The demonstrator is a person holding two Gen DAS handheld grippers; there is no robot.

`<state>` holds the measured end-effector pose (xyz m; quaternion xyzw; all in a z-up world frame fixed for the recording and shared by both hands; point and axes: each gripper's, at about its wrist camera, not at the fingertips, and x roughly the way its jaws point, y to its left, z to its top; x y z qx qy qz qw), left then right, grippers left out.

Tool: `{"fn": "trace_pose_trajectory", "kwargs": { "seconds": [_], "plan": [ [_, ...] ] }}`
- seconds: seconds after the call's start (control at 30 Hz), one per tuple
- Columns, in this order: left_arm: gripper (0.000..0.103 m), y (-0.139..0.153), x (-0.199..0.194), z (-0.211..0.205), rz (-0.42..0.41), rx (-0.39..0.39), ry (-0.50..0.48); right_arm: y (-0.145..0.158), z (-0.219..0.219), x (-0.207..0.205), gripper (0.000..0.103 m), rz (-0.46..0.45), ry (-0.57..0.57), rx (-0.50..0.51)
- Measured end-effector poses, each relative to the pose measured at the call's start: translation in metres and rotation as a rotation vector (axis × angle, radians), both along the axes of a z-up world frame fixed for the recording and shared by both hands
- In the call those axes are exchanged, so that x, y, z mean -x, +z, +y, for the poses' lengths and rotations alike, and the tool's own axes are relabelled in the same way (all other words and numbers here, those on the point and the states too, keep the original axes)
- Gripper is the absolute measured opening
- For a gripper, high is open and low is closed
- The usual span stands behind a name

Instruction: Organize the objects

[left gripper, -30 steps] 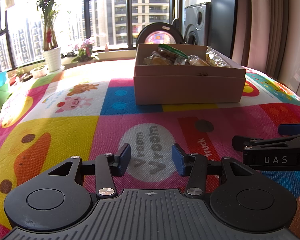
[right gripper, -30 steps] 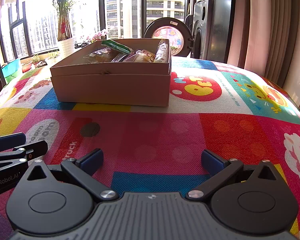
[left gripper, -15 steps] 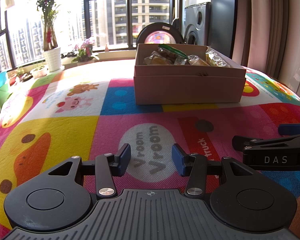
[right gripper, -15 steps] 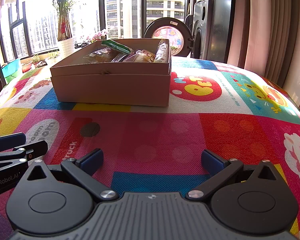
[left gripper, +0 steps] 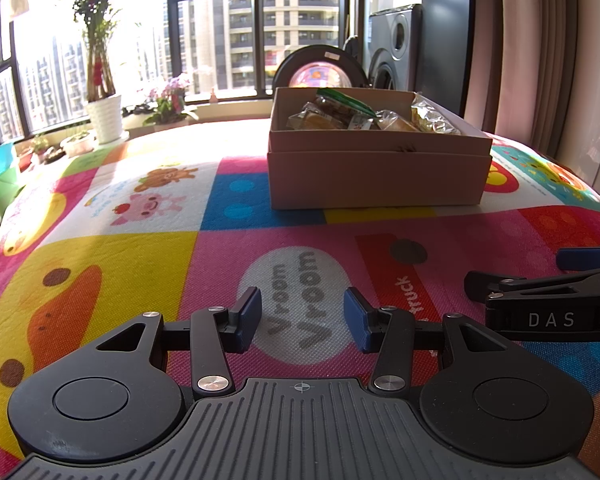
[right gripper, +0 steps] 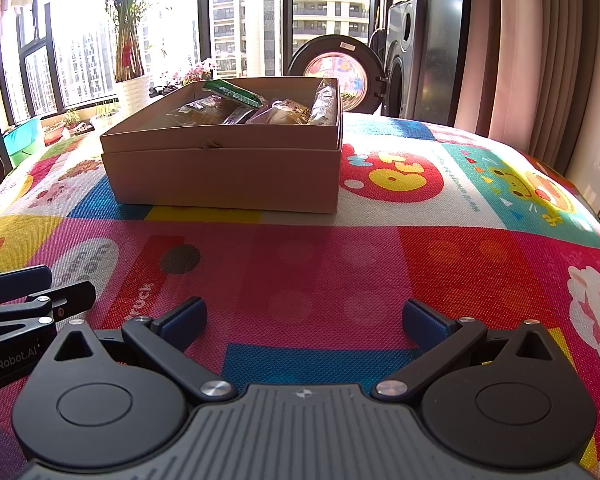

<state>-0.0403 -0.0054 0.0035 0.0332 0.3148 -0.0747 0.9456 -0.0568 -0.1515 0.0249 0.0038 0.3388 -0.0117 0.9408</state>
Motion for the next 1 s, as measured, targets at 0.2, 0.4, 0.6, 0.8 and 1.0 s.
{"fn": "trace_pose_trajectory", "kwargs": {
  "seconds": [0.2, 0.4, 0.6, 0.8, 1.0],
  "plan": [
    [0.051, -0.0001, 0.0004, 0.0002, 0.000, 0.001, 0.000, -0.0006, 0.0022, 0.0001, 0.103, -0.001, 0.000, 0.005],
    [0.053, 0.0004, -0.0014, 0.0004, 0.003, 0.011, 0.006, -0.0009, 0.0012, -0.0001, 0.103, -0.001, -0.001, -0.002],
    [0.049, -0.0008, -0.0020, 0.0047, 0.005, 0.040, 0.006, -0.0010, 0.0017, -0.0005, 0.103, -0.001, -0.001, -0.001],
    [0.049, -0.0009, -0.0011, 0.0013, 0.003, 0.022, 0.007, -0.0012, 0.0023, 0.0000, 0.103, -0.001, -0.001, -0.001],
    [0.050, -0.0010, -0.0010, 0.0018, 0.002, 0.019, 0.007, -0.0011, 0.0017, 0.0001, 0.103, -0.001, -0.001, -0.001]
  ]
}}
